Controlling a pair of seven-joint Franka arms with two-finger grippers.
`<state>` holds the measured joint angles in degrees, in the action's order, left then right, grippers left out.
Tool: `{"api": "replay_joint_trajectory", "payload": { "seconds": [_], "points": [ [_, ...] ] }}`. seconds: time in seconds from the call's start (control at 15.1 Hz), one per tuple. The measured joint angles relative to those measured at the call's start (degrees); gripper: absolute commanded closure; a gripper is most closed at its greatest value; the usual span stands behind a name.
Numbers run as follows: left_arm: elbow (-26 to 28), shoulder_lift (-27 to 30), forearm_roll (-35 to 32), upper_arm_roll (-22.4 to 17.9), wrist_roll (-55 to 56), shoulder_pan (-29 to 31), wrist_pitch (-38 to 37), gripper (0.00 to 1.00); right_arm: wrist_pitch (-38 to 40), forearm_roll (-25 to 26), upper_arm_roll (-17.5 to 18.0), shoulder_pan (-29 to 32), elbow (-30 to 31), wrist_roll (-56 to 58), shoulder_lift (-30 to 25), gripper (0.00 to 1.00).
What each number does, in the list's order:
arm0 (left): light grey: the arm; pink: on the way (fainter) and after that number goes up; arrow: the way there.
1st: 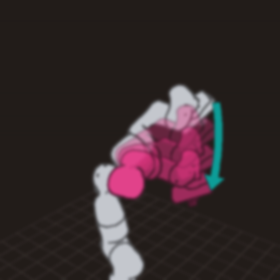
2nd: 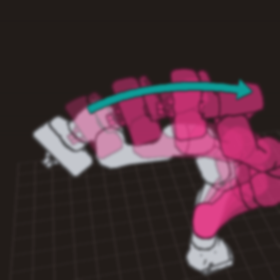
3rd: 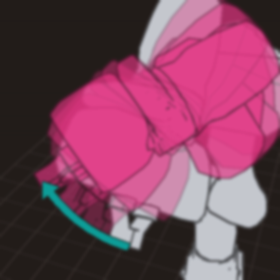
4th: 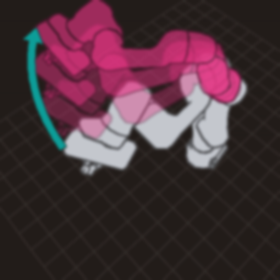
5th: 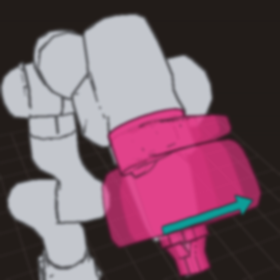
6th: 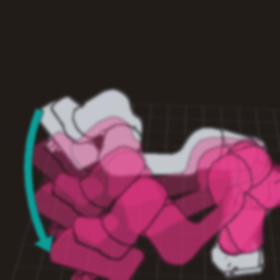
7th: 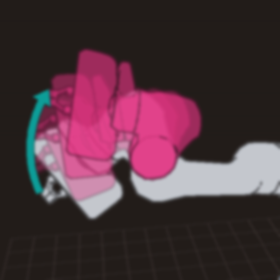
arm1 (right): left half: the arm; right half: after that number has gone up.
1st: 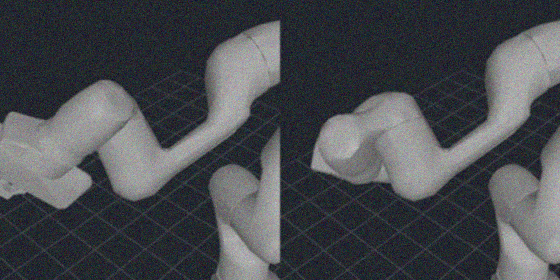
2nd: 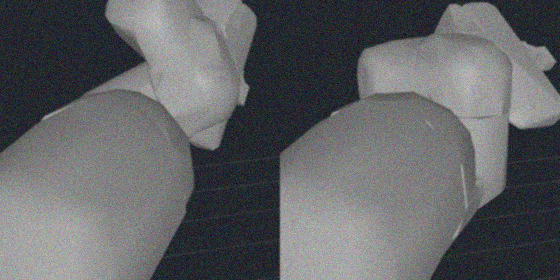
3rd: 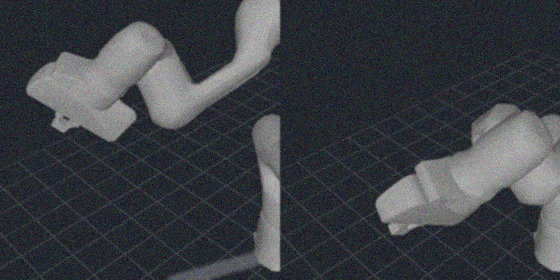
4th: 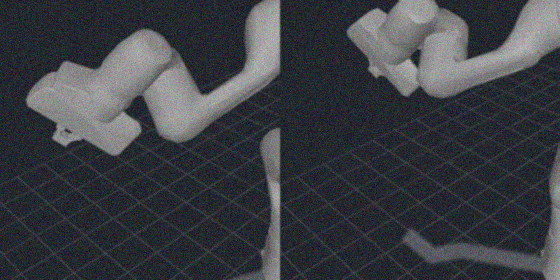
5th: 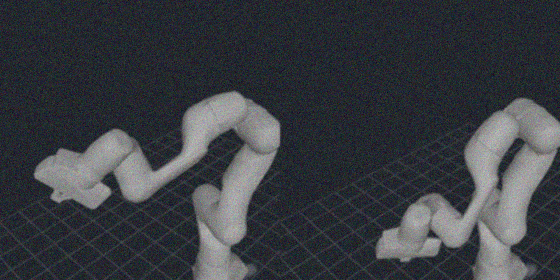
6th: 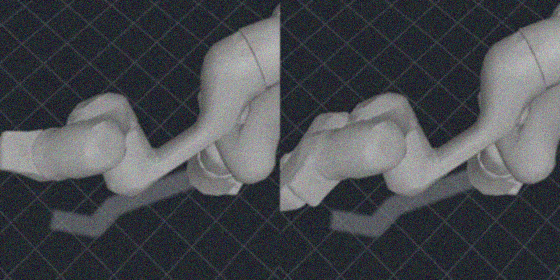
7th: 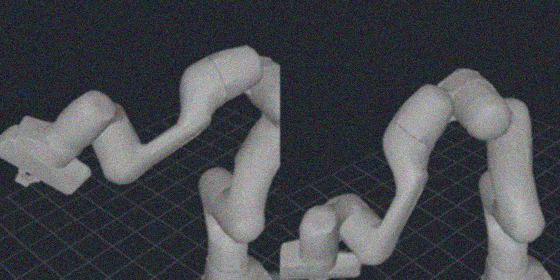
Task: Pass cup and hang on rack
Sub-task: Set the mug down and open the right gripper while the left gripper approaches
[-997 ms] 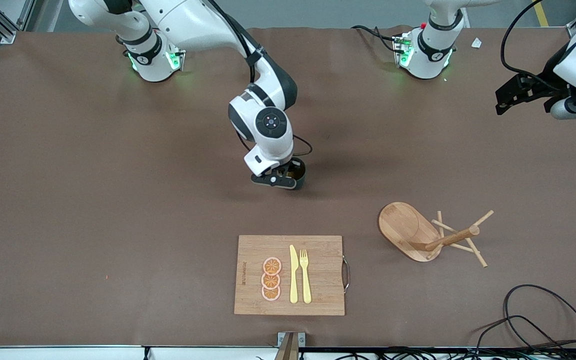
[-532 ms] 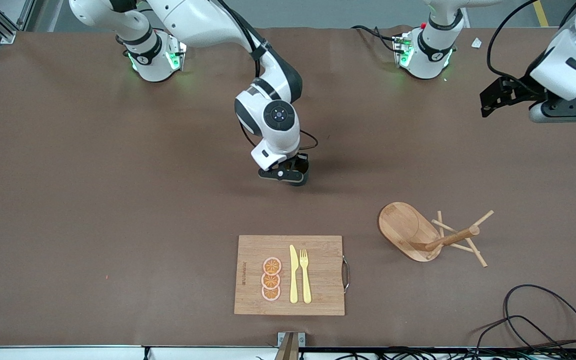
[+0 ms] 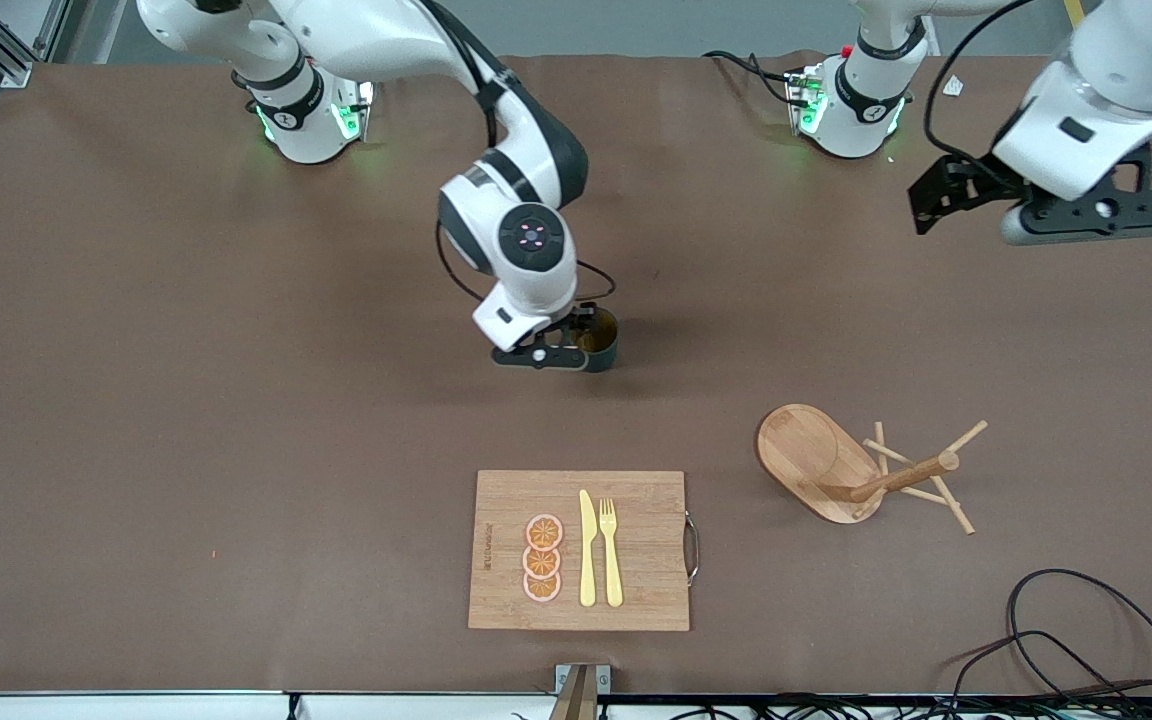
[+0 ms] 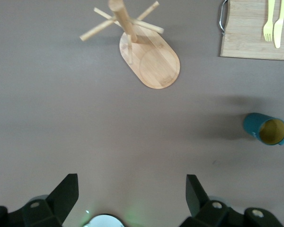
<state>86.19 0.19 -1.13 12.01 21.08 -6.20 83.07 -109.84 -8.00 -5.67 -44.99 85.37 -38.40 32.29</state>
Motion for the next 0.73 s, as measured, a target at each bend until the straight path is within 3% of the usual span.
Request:
{"api": "replay_joint_trajectory", "payload": {
  "seconds": [0.33,0.73],
  "points": [
    [-0.01,-1.26,-0.25,0.15,8.75,-5.59,1.64,0.00,10.34,0.34,-1.11,12.77,1.22,6.79,-9.16,0.00],
    [-1.27,-6.37,-9.33,0.21,16.21,-16.61,2.90,0.00,17.08,3.19,-1.60,28.76,1.77,27.52,-13.91,0.00]
  ]
}}
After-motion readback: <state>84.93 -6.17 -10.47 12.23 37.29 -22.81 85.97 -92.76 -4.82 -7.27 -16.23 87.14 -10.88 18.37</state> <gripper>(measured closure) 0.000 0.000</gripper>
